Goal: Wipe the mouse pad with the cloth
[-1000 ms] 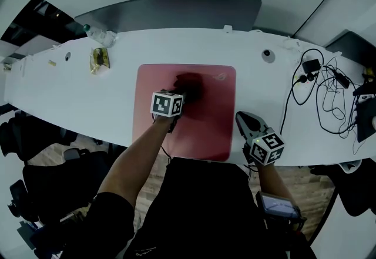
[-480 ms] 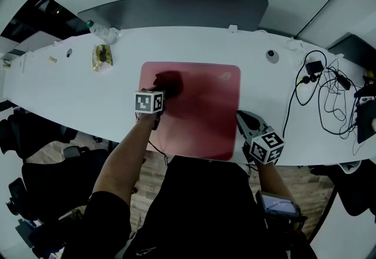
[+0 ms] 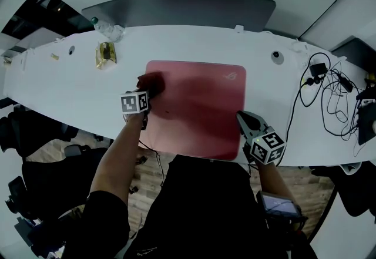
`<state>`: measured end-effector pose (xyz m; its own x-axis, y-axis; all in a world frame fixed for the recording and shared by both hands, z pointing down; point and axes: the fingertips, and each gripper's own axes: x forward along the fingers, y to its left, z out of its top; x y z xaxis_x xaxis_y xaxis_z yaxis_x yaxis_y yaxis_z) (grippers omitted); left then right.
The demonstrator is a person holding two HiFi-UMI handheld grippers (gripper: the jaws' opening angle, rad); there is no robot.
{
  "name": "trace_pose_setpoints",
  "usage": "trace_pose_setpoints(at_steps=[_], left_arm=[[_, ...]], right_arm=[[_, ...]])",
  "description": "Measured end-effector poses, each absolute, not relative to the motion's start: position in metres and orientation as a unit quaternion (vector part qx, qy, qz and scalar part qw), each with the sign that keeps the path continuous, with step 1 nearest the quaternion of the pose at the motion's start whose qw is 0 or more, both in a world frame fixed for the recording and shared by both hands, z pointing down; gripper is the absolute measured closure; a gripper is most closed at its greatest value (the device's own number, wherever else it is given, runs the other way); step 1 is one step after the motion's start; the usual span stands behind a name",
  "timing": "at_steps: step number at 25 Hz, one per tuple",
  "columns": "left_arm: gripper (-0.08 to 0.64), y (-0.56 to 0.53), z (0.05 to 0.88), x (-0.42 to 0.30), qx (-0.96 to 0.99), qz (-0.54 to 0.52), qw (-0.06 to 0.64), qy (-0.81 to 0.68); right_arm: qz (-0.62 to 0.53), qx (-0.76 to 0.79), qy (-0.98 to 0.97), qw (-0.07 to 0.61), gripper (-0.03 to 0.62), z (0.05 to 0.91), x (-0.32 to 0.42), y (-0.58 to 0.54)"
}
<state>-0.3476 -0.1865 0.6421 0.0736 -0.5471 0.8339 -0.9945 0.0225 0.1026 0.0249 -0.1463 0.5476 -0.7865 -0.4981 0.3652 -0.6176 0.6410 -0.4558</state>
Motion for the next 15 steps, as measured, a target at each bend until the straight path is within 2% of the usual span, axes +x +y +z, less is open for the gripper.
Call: trace_pose_setpoints(at_steps=[4,11,15], left_arm=[[0.503,-0.18,0.637,-0.377,0.61,0.301,0.369,-0.634],[0.503,-0.193,0.588,-0.414,0.596,0.28,0.293,-0.693],[0.503,-0.21,0.581,-0.417,0.597,0.28,0.275,-0.7]], right_arm=[[0.289,0.308,-0.9,0.105,0.566,0.546,0.019,-0.146],[0.29,0.307,-0.901,0.101,0.566,0.546,0.01,-0.149],[0.292,0.311,-0.899,0.101,0.566,0.546,0.011,-0.147]])
